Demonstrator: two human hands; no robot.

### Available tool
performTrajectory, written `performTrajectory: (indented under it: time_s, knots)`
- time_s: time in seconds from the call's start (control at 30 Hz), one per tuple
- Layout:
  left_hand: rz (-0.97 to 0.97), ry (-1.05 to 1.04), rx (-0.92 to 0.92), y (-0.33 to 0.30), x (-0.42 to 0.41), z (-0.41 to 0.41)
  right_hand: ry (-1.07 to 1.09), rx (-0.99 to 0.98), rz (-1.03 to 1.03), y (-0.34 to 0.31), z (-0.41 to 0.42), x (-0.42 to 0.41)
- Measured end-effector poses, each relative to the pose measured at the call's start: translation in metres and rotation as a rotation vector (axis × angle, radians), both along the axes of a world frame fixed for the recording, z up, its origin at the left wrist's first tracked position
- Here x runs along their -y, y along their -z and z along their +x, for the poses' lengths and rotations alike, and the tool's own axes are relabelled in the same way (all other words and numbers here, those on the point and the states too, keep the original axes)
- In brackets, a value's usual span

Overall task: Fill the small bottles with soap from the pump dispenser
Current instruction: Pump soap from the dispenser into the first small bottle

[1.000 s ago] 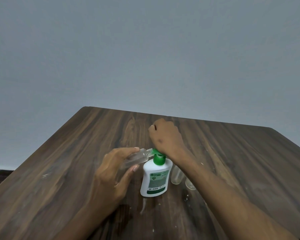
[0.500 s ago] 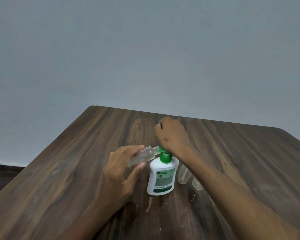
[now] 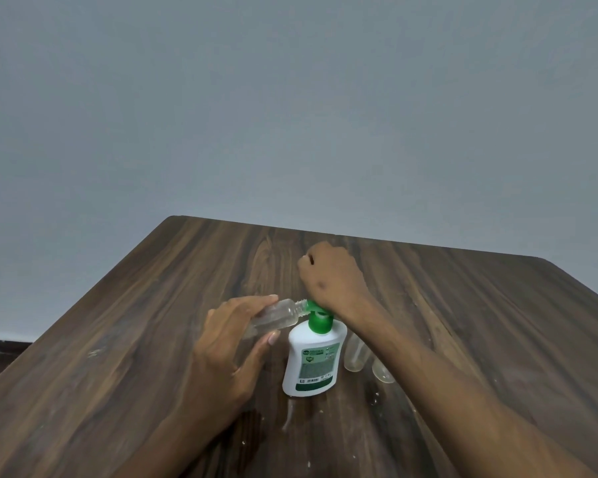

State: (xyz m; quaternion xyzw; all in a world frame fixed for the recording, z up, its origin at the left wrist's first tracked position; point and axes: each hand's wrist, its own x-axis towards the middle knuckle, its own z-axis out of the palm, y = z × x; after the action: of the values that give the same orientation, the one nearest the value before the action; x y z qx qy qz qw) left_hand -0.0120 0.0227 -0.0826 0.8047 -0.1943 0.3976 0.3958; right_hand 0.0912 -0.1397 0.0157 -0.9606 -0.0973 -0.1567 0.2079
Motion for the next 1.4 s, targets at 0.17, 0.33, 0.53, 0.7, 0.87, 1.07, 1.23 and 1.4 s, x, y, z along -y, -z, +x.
performTrajectory:
  time_s: [0.17, 0.33, 0.53, 0.7, 0.87, 1.07, 1.23, 1.4]
  knots:
    - [0.006, 0.001, -0.016, -0.0011, 0.0001, -0.0013, -0.015, 0.056, -0.011, -0.0045, -0.0012, 0.001]
    - [0.021, 0.009, -0.02, -0.0004, -0.002, -0.0015, -0.002, 0.011, -0.011, -0.0017, 0.0004, 0.0013]
    - [0.026, 0.005, -0.014, -0.0032, -0.0016, -0.0008, -0.017, 0.029, -0.032, 0.0003, 0.0022, -0.0003]
    - [0.017, 0.007, 0.008, -0.0055, -0.0008, -0.0024, -0.038, 0.076, -0.031, -0.0023, 0.0037, 0.0007]
    - [0.04, 0.018, -0.008, -0.0063, -0.0006, -0.0044, -0.047, 0.047, -0.013, -0.0035, 0.0005, 0.0029]
    - [0.046, 0.02, -0.005, -0.0029, -0.002, -0.0013, -0.046, 0.019, 0.006, 0.0001, 0.0034, 0.0013]
    - [0.04, 0.02, -0.011, -0.002, -0.0023, -0.0005, -0.038, 0.04, 0.019, -0.0007, 0.0038, -0.0005]
    - [0.034, 0.02, -0.001, -0.0029, -0.0015, -0.0009, -0.049, 0.011, 0.022, -0.0024, 0.005, 0.0008]
